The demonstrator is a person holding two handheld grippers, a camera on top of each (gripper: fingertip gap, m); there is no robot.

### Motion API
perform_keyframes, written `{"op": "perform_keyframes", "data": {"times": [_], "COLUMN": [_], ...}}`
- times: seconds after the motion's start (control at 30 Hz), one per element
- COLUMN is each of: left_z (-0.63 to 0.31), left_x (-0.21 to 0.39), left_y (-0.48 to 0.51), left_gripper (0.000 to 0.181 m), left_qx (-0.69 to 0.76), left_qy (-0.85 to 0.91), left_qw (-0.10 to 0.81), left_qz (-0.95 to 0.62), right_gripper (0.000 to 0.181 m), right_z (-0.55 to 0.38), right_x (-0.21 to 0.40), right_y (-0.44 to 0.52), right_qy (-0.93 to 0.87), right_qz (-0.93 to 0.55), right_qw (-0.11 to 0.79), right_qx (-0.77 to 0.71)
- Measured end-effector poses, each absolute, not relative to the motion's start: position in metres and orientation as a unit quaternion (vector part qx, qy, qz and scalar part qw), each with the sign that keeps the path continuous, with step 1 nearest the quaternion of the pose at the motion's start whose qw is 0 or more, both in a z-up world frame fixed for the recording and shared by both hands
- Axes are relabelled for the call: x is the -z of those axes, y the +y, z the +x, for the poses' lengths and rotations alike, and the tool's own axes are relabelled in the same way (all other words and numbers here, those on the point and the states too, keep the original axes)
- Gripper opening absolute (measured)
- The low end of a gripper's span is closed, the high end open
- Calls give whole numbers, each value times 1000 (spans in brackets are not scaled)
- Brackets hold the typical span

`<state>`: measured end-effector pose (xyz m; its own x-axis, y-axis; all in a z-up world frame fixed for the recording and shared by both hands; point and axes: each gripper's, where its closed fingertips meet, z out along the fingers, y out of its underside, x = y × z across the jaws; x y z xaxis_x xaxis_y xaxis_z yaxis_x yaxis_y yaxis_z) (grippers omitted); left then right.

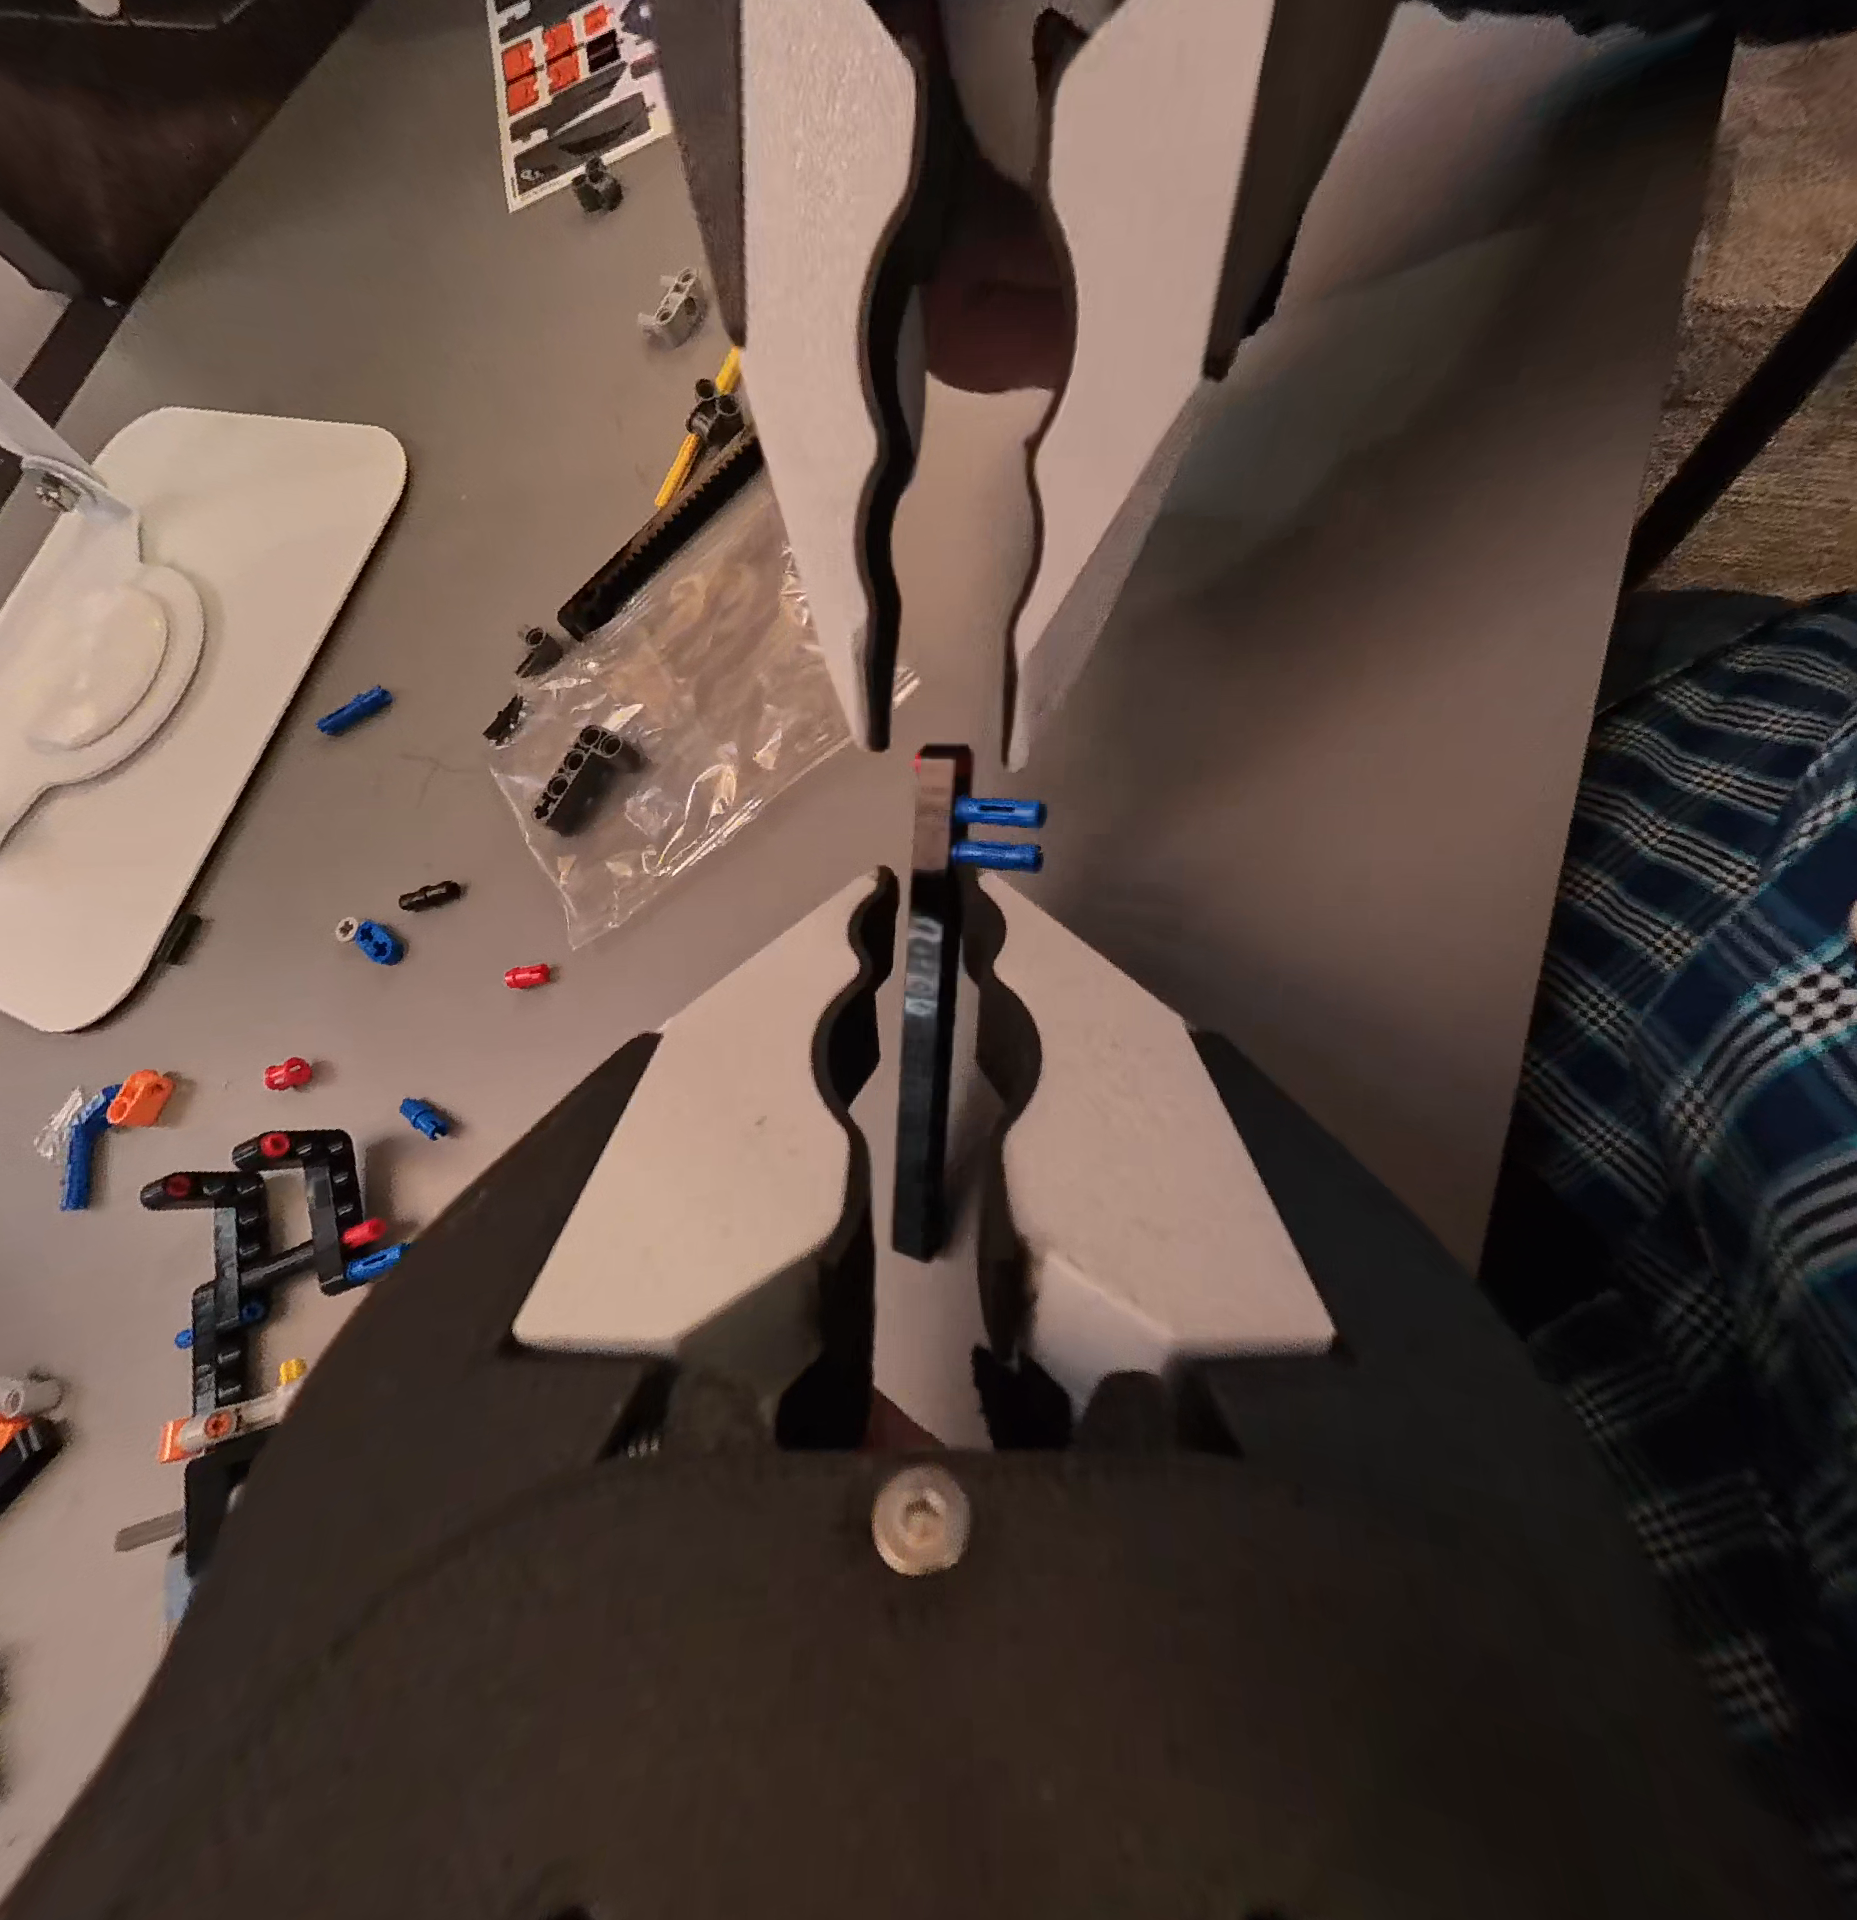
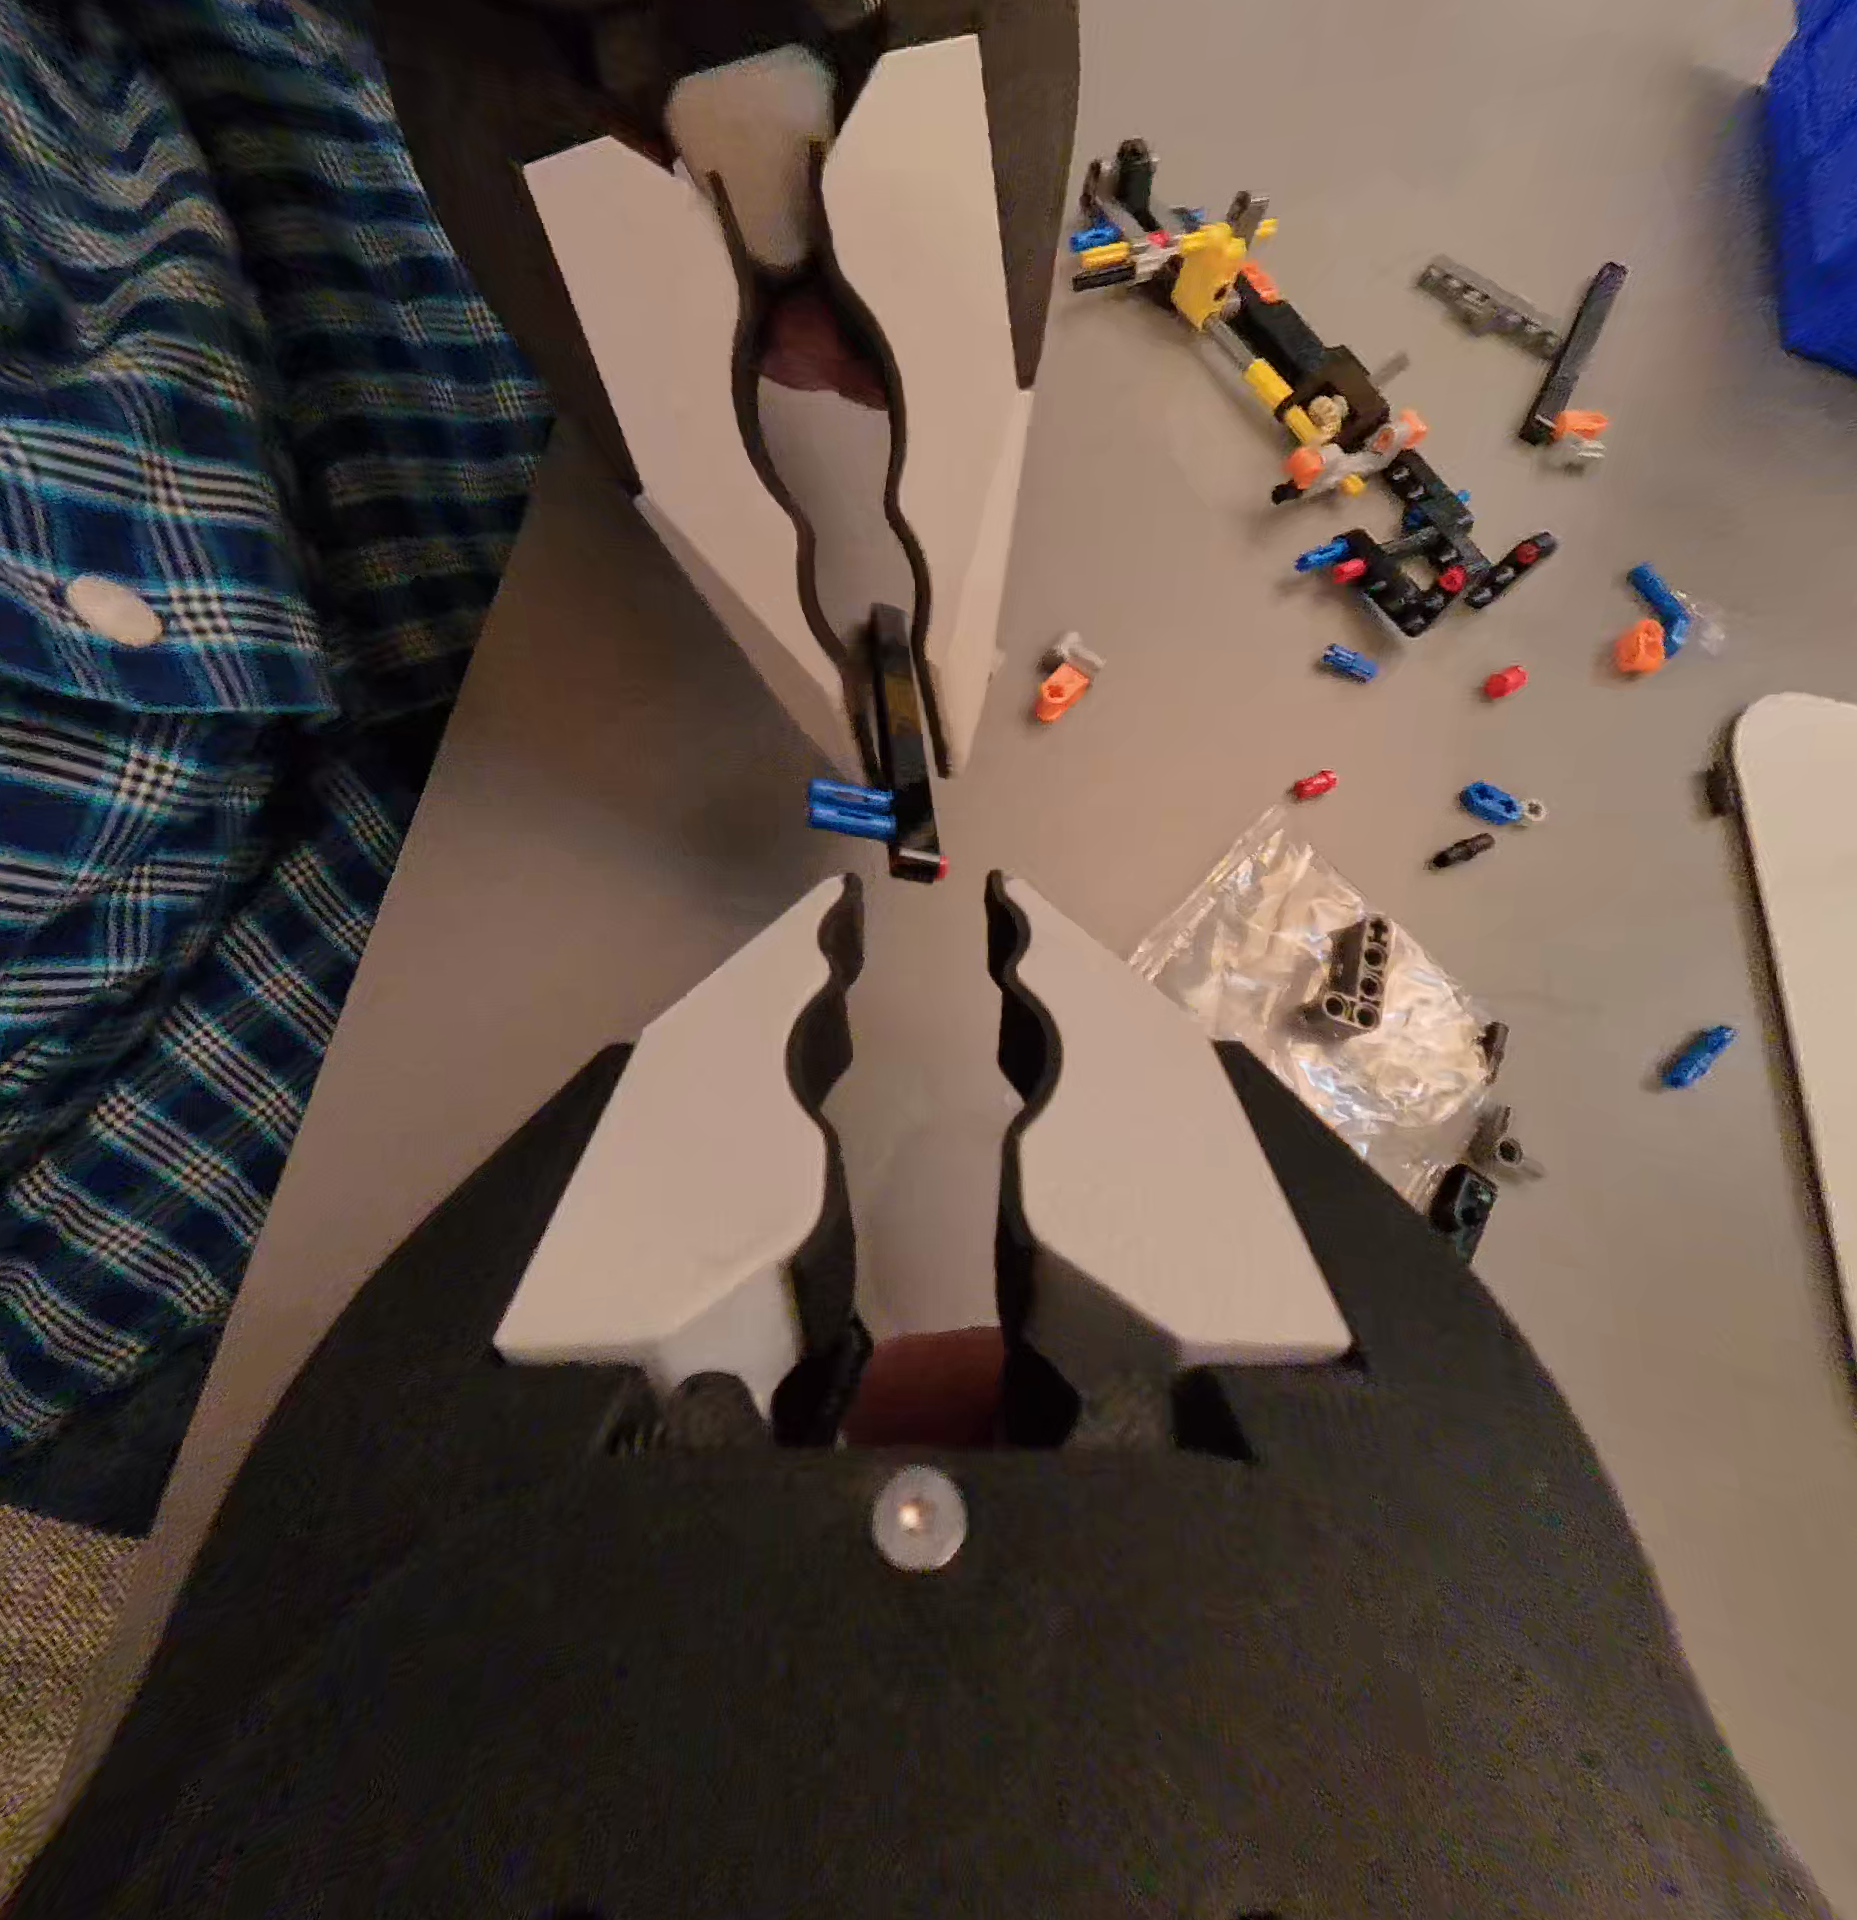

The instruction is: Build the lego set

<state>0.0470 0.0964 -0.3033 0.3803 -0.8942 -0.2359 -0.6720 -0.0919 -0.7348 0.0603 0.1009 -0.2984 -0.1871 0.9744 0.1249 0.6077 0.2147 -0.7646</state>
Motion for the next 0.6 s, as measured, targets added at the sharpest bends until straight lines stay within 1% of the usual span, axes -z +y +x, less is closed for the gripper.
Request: {"op": "perform_keyframes", "data": {"times": [0.07,0.17,0.33,0.4,0.5,0.6], "left_z": [49,53,52,51,50,52], "left_x": [304,305,307,306,306,307], "left_y": [95,93,93,96,99,97], "left_gripper": [8,8,9,16,17,10], "left_qx": [138,135,126,115,135,128], "left_qy": [546,554,558,554,525,535], "left_qw": [403,403,404,410,408,404], "left_qz": [-722,-716,-714,-715,-735,-731], "right_gripper": [20,9,8,8,7,7], "right_z": [59,57,59,60,61,60], "right_x": [299,304,305,308,306,306], "right_y": [99,97,95,96,98,99], "right_qy": [-716,-719,-709,-708,-706,-702], "right_qz": [-555,-557,-566,-572,-575,-580], "right_qw": [306,295,290,287,297,301], "right_qx": [-293,-293,-305,-299,-288,-283]}}
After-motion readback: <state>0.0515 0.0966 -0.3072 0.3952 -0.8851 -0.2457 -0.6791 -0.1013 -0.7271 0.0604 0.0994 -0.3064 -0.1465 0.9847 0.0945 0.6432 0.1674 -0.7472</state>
